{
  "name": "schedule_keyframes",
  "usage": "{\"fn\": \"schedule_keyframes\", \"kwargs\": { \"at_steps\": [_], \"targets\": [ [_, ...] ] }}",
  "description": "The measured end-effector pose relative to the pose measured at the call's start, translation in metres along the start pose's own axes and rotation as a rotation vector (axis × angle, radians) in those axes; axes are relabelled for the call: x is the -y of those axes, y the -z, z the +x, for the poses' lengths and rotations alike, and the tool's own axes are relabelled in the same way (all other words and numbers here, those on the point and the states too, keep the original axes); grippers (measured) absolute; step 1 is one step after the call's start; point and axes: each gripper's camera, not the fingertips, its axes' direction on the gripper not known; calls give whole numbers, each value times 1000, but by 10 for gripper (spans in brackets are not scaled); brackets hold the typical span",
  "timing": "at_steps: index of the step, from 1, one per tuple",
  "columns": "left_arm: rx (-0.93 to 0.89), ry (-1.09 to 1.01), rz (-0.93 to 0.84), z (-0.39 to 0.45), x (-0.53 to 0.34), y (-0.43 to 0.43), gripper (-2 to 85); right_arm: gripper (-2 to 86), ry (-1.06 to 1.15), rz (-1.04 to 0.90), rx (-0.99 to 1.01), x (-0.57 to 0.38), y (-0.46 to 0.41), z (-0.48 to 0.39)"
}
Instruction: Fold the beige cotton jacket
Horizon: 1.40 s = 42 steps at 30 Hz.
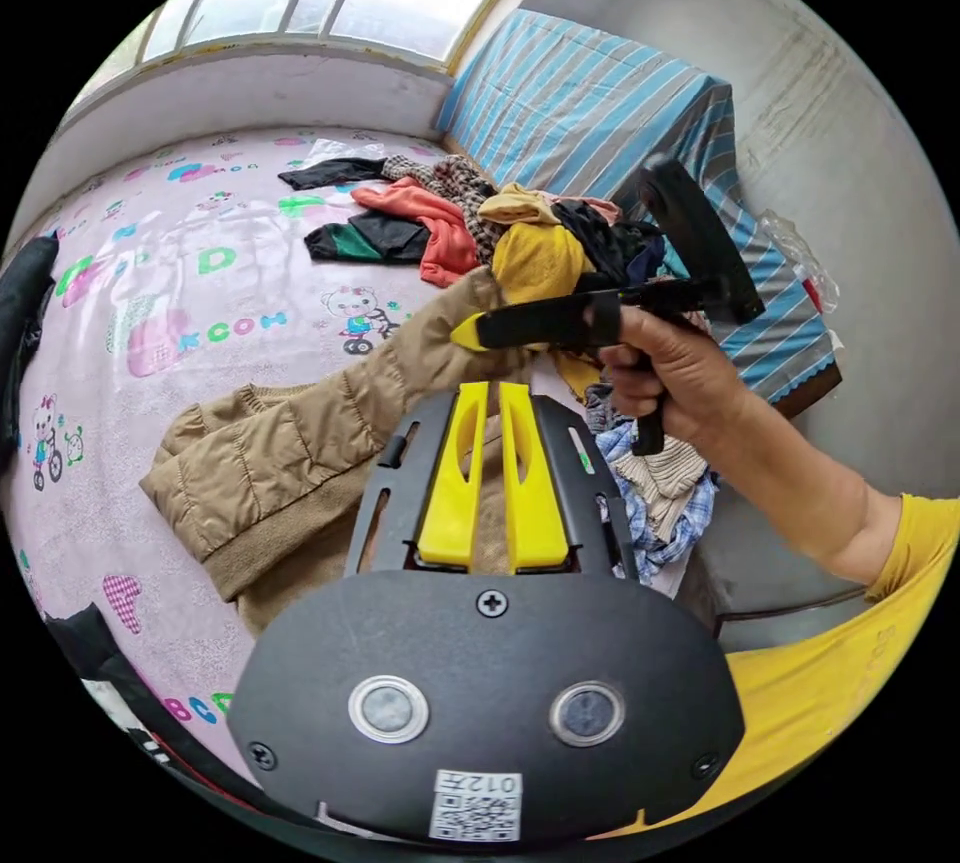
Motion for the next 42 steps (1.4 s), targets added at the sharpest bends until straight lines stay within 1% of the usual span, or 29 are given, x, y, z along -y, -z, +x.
{"fn": "schedule_keyframes", "kwargs": {
  "at_steps": [2,3,5,8,10,13,15,18,21,23,24,26,27,31,36,38,39,40,41,42],
  "targets": [
    [116,105,0,-42,-14,14,4,34,-44,25,107,-7,19,30],
    [138,143,-8,-56,-18,17,4,33,-53,30,125,-9,23,39],
    [137,310,-35,-115,-32,26,4,30,-114,51,174,-16,30,79],
    [170,446,-27,-165,-45,38,4,28,-218,45,201,-25,26,130],
    [192,471,-38,-180,-45,37,4,27,-252,19,214,-28,18,154],
    [215,452,-77,-186,-32,24,5,26,-270,-8,211,-30,6,178],
    [227,408,-109,-182,-19,12,5,25,-272,-14,201,-28,4,187],
    [277,302,-202,-171,6,-19,4,24,-273,-25,188,-24,3,197],
    [365,191,-342,-164,25,-59,3,22,-263,-50,186,-23,-9,205],
    [493,142,-485,-168,28,-89,3,20,-250,-70,171,-24,-23,213],
    [512,140,-499,-170,27,-93,3,20,-254,-81,158,-24,-28,215],
    [495,173,-476,-177,26,-97,4,19,-232,-100,92,-29,-46,223],
    [488,184,-471,-179,26,-97,5,19,-231,-90,94,-31,-49,224],
    [470,180,-455,-182,27,-100,5,19,-313,7,188,-44,-64,241],
    [389,217,-453,-186,32,-85,5,23,-383,53,263,-60,-53,244],
    [440,221,-342,-175,33,-54,5,22,-396,144,176,-80,-25,233],
    [441,210,-312,-171,33,-48,5,21,-391,186,132,-86,-15,227],
    [418,179,-273,-163,35,-41,5,18,-351,269,48,-97,0,208],
    [379,149,-271,-157,38,-43,5,14,-284,307,3,-101,4,187],
    [363,135,-286,-154,39,-47,4,13,-244,304,-3,-100,2,176]
  ]
}}
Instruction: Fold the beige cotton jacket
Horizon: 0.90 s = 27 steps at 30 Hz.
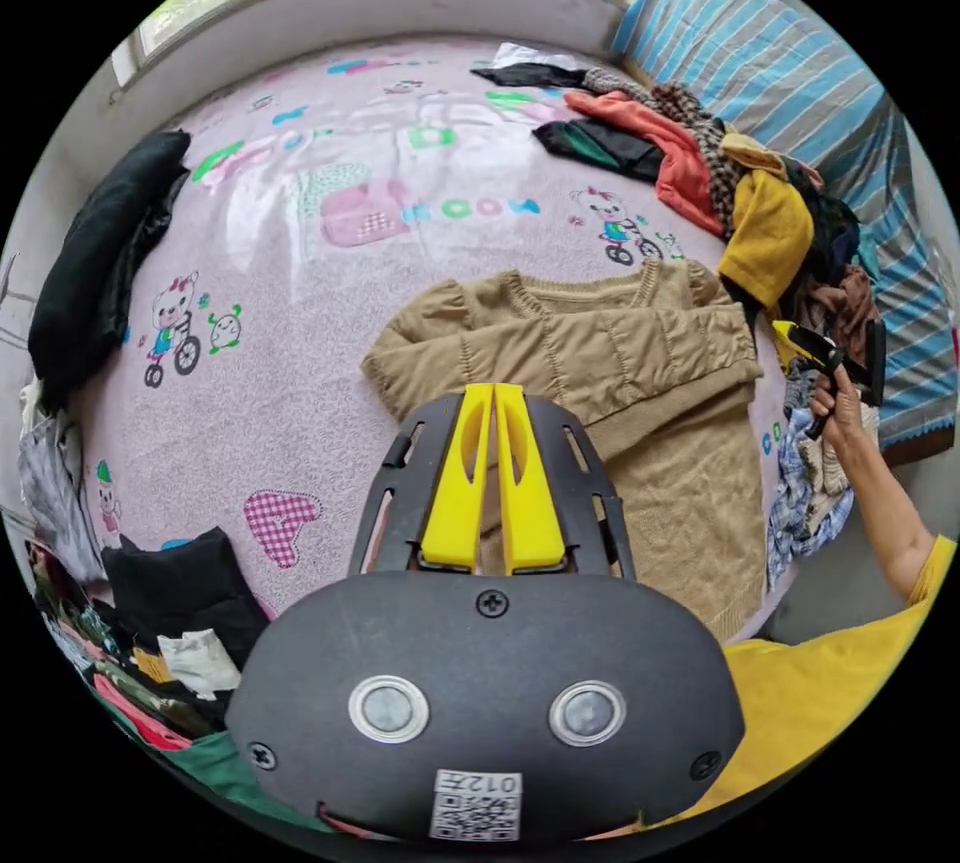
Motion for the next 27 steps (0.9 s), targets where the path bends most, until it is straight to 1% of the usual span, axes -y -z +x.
{"fn": "schedule_keyframes", "kwargs": {
  "at_steps": [1,2,3,4,5,6,7,9,10,11,12,14,15,16,17,18,19,21,22,23,25,27],
  "targets": [
    [2,-40,-44,9,4,-9,4,11,88,-47,7,-3,-13,-22],
    [53,-80,-104,18,6,-22,4,9,177,-115,-12,-5,-33,-43],
    [98,-92,-145,21,7,-30,4,8,211,-149,-43,-7,-45,-52],
    [209,-101,-244,22,5,-51,4,6,241,-215,-146,-11,-70,-64],
    [225,-117,-264,20,-2,-65,4,5,257,-301,-280,-16,-97,-67],
    [211,-105,-217,18,-5,-63,4,5,281,-351,-303,-19,-111,-67],
    [173,-67,-191,11,-10,-62,4,3,294,-354,-308,-23,-122,-68],
    [107,-9,-187,-1,-13,-55,4,3,240,-349,-286,-24,-128,-66],
    [93,21,-156,-7,-18,-45,5,2,223,-361,-275,-25,-132,-66],
    [123,50,-104,-10,-28,-30,5,2,233,-375,-275,-27,-136,-68],
    [130,60,-82,-10,-34,-23,5,2,242,-382,-278,-29,-138,-70],
    [36,34,-6,-4,-63,0,5,3,275,-401,-294,-37,-146,-77],
    [3,32,2,-1,-70,2,5,3,281,-405,-301,-39,-148,-80],
    [-59,17,-10,6,-82,-1,5,4,294,-410,-317,-42,-154,-84],
    [-97,-16,-62,14,-90,-10,5,4,307,-414,-339,-46,-159,-90],
    [-97,-30,-89,18,-93,-17,5,4,315,-416,-352,-48,-162,-93],
    [-55,-45,-125,25,-97,-29,5,4,333,-422,-378,-53,-167,-99],
    [50,-2,-138,24,-101,-43,5,5,362,-432,-417,-60,-175,-108],
    [145,101,-152,13,-105,-50,5,5,377,-435,-434,-64,-179,-112],
    [162,191,-150,-1,-113,-55,5,5,385,-434,-440,-69,-181,-114],
    [35,303,-84,-20,-128,-54,5,5,372,-431,-427,-73,-182,-114],
    [-30,324,-96,-29,-137,-57,5,4,334,-431,-395,-75,-182,-110]
  ]
}}
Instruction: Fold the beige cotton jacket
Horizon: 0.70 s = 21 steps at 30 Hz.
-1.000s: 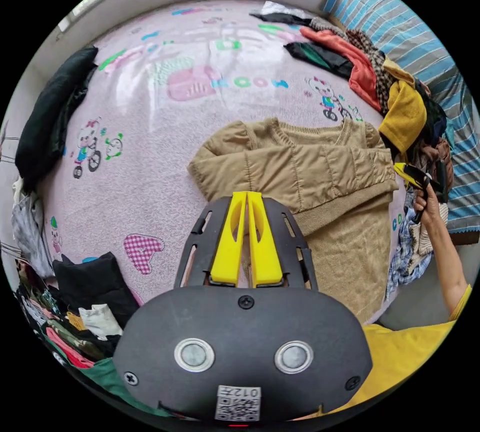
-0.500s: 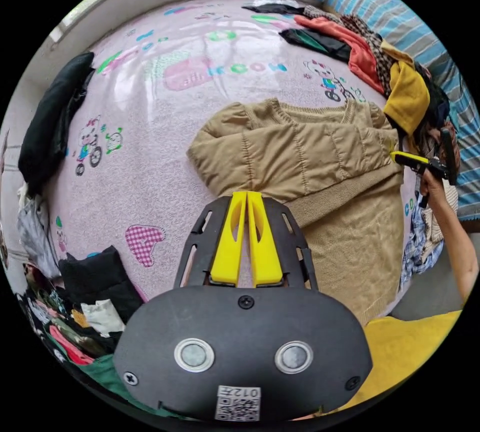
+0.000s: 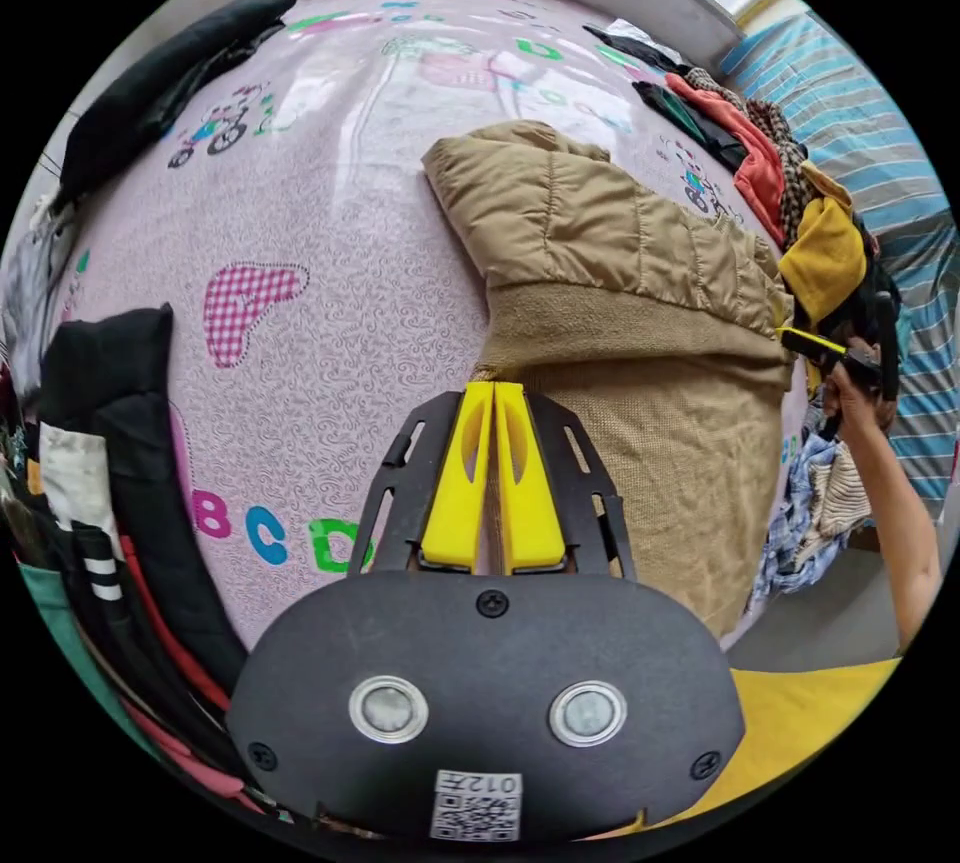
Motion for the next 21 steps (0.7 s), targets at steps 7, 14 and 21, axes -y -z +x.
{"fn": "schedule_keyframes", "kwargs": {
  "at_steps": [7,14,21],
  "targets": [
    [-119,-58,3,-16,-71,40,5,0,-128,84,15,-62,41,3],
    [-56,-309,-140,38,-162,22,4,-1,171,-3,62,-220,23,-102],
    [59,-376,-253,41,-206,-15,5,-1,267,-80,-140,-297,-17,-136]
  ]
}}
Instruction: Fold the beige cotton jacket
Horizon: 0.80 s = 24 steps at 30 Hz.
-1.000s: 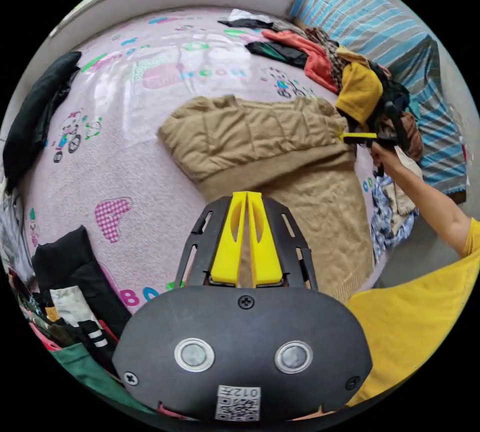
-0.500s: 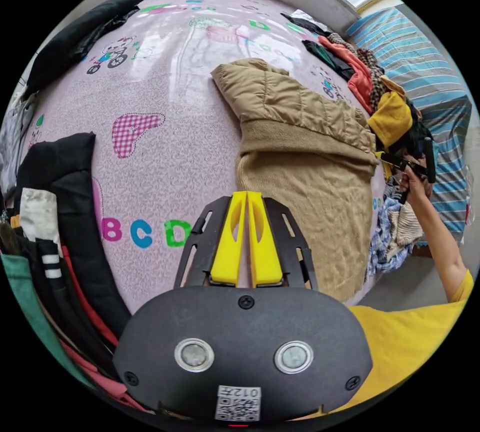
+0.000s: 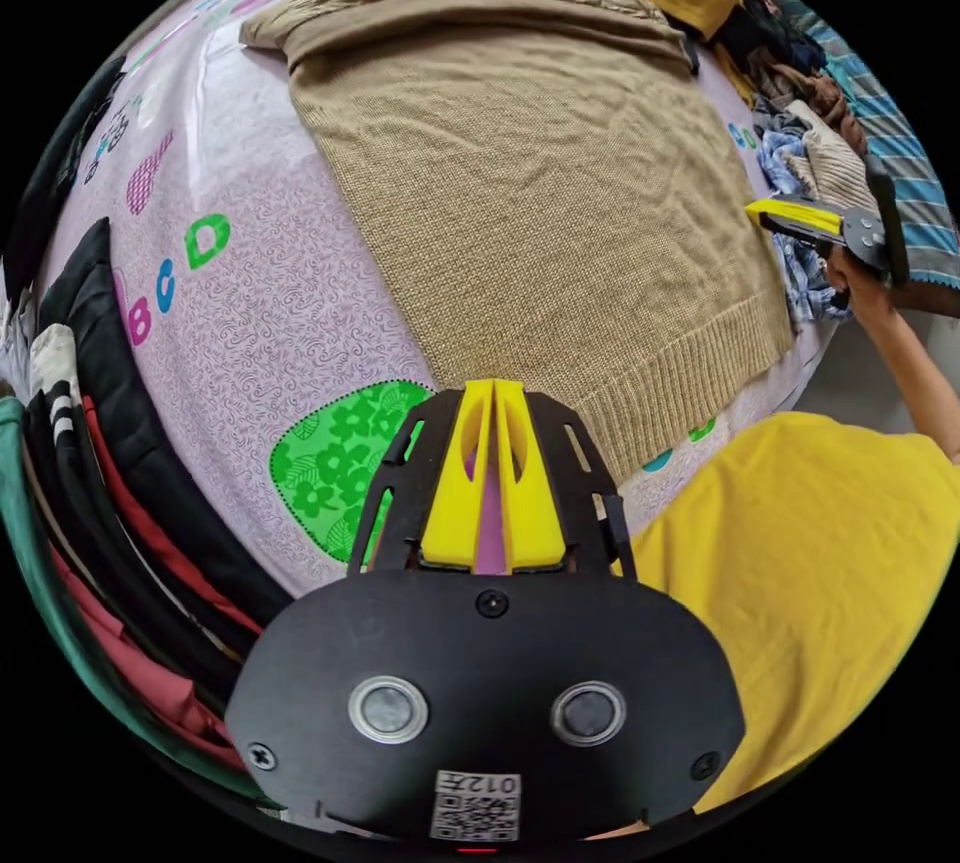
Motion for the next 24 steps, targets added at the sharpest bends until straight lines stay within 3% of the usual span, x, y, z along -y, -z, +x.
{"fn": "schedule_keyframes", "kwargs": {
  "at_steps": [5,12,17,24],
  "targets": [
    [13,48,-24,-14,-11,-3,5,-1,-22,-34,97,0,8,28],
    [-15,176,6,-22,-41,0,10,0,-68,-10,76,-22,25,32],
    [-192,363,30,-44,-92,-5,35,3,-314,19,406,-80,52,88],
    [-508,492,47,-68,-134,-32,85,31,-506,0,681,-169,50,119]
  ]
}}
